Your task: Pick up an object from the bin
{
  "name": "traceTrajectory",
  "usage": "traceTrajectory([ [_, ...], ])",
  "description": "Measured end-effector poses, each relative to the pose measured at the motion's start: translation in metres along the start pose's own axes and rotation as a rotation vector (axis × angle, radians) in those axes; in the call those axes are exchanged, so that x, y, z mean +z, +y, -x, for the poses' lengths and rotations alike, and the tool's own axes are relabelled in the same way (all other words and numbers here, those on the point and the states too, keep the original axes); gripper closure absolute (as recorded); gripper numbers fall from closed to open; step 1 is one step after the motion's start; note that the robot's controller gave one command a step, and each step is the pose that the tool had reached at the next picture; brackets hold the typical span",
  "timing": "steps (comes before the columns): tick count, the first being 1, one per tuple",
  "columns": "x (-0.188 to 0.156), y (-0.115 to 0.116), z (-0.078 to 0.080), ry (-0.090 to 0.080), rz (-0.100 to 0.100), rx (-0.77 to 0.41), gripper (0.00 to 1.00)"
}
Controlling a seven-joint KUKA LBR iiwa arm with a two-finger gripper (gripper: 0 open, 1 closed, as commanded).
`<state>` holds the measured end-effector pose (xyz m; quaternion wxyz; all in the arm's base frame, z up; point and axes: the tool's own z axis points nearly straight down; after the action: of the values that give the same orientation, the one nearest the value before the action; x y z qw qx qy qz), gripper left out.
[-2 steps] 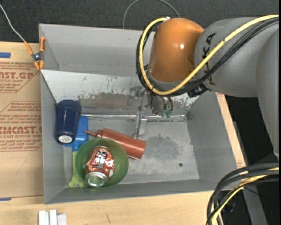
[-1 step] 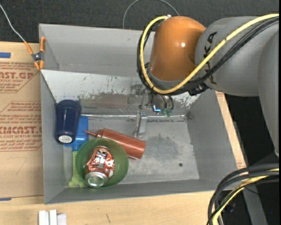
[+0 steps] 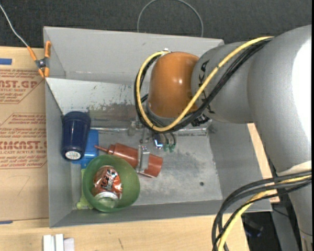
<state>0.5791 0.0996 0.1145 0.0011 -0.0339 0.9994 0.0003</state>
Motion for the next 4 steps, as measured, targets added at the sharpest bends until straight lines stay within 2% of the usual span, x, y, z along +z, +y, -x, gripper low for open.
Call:
traceTrajectory([
  [1,0.016,0.055,-0.02,-0.001,0.003,-0.295,1.0],
  [2,0.016,0.055,-0.02,-0.001,0.003,-0.295,1.0],
  [3,-0.036,0.051,-0.023,-0.009,0.003,-0.295,1.0],
  [4,-0.057,0.059,-0.011,-0.006,0.005,-0.267,1.0],
])
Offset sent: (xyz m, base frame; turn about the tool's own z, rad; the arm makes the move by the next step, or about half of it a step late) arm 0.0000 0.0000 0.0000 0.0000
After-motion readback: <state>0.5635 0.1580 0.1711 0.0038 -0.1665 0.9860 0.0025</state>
